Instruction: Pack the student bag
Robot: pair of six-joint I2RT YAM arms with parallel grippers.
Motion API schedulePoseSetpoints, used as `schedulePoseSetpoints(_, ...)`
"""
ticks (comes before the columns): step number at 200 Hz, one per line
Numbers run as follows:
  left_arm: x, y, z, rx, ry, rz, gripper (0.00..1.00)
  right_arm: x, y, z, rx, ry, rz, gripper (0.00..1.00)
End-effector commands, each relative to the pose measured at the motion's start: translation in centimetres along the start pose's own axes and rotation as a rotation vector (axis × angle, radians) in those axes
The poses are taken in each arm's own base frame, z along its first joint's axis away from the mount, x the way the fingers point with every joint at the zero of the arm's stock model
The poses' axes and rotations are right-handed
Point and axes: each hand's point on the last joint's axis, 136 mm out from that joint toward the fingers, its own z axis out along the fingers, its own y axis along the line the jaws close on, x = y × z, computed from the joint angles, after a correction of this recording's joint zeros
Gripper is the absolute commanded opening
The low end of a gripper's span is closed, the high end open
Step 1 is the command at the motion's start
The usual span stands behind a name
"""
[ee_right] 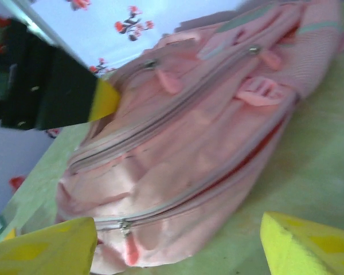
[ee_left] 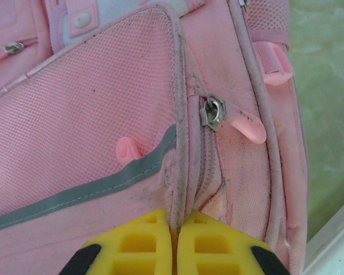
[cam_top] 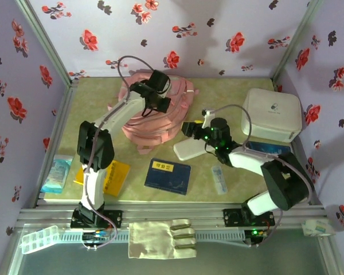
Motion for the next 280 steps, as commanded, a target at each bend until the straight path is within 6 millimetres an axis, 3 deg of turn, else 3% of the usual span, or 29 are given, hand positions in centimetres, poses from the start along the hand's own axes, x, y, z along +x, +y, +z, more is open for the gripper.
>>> schedulePoseSetpoints(1, -2.8, 1.0, -4.0, 0.007, -0.123, -0.018, 0.0, -0.3, -3.1, -0.9, 0.222, 0.069, 0.138, 0.79)
schedulePoseSetpoints(43, -3.9, 0.6, -6.7, 0.042, -0.189, -0.018, 0.0, -1.9, -2.6, 0.8, 0.18, 0.129, 0.395, 0.8)
schedulePoseSetpoints(77, -4.2, 0.3, -7.8, 0.066, -0.217, -0.031, 0.0, -2.5, 0.8, 4.6, -0.028, 0.204, 0.545, 0.76)
schedulePoseSetpoints(121, -3.3, 0.1, -7.3, 0.08, -0.197, -0.047, 0.0, -3.8, 3.4, 6.9, -0.214, 0.198, 0.686, 0.78)
schedulePoseSetpoints(212, -2.1, -1.6, -6.1, 0.179, -0.158, -0.027, 0.06, -3.4, 4.3, 9.8, -0.259, 0.247, 0.8, 0.74)
schedulePoseSetpoints(240, -1.1, -1.8, -6.1, 0.196, -0.139, -0.024, 0.16, -2.5, 4.7, 10.8, -0.258, 0.288, 0.839, 0.72)
schedulePoseSetpoints(262, -0.9, -0.2, -6.8, 0.147, -0.148, -0.101, 0.37, -2.3, 4.5, 11.0, -0.241, 0.286, 0.843, 0.62)
schedulePoseSetpoints(280, -0.7, 1.5, -8.0, 0.111, -0.185, -0.178, 0.48, -2.3, 4.3, 11.1, -0.234, 0.277, 0.835, 0.5)
